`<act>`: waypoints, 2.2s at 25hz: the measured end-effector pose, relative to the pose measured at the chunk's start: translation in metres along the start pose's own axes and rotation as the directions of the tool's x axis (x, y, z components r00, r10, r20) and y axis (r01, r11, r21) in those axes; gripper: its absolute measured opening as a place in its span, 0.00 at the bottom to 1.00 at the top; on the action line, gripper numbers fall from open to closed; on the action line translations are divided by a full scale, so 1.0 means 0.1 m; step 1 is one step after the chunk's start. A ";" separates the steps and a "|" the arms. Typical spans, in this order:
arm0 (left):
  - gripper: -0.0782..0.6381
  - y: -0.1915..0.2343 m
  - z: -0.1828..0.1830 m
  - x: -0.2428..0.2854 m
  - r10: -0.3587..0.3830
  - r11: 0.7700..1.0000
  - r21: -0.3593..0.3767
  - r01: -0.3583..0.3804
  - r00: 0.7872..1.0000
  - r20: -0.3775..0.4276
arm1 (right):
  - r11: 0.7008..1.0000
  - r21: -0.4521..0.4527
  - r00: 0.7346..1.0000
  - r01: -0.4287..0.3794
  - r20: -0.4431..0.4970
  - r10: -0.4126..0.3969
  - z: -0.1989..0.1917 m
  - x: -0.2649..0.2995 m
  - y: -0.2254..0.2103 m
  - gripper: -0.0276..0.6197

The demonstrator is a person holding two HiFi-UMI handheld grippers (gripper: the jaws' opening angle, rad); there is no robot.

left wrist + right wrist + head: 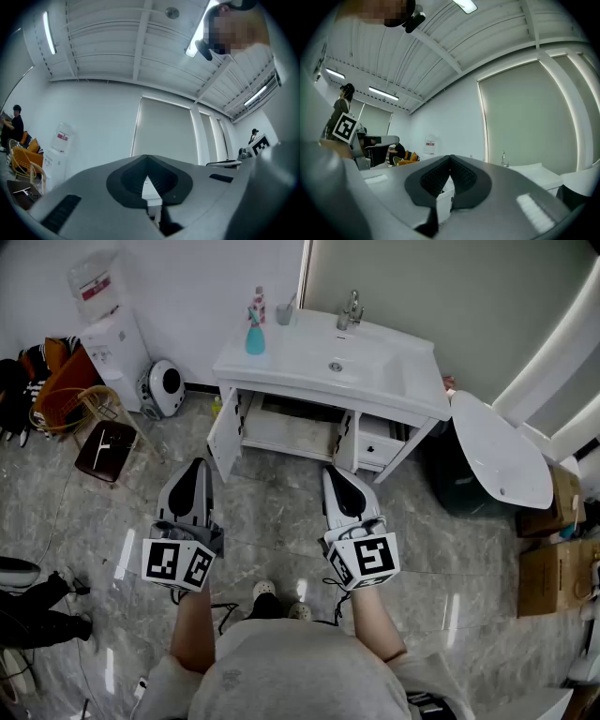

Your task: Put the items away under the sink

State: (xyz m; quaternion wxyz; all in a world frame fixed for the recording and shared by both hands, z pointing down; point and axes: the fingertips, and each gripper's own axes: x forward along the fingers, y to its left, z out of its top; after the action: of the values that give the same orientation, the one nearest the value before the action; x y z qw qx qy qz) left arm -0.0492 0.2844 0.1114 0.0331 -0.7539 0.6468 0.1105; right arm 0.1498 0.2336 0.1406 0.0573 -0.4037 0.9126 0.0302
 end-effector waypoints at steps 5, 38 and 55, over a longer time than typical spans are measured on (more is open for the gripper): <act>0.11 0.10 0.02 0.06 -0.002 1.000 -0.003 0.002 1.000 0.000 | 1.000 0.003 1.000 0.009 -0.003 -0.009 -0.01 0.11 0.01 0.06; 0.11 0.94 -0.18 0.92 -0.055 0.998 -0.013 0.056 0.998 0.011 | 0.999 0.015 0.998 0.051 0.031 -0.051 -0.16 1.21 -0.20 0.06; 0.11 1.05 -0.24 2.48 -0.010 0.999 0.037 0.008 0.999 0.048 | 1.000 0.001 0.996 -0.031 0.081 0.030 -0.05 2.45 -1.35 0.06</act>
State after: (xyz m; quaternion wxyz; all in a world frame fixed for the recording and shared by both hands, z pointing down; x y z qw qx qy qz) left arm -0.1150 0.0226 0.0923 0.0629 -0.7532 0.6444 0.1165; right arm 0.0864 -0.0375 0.1126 0.0942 -0.3881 0.9156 0.0465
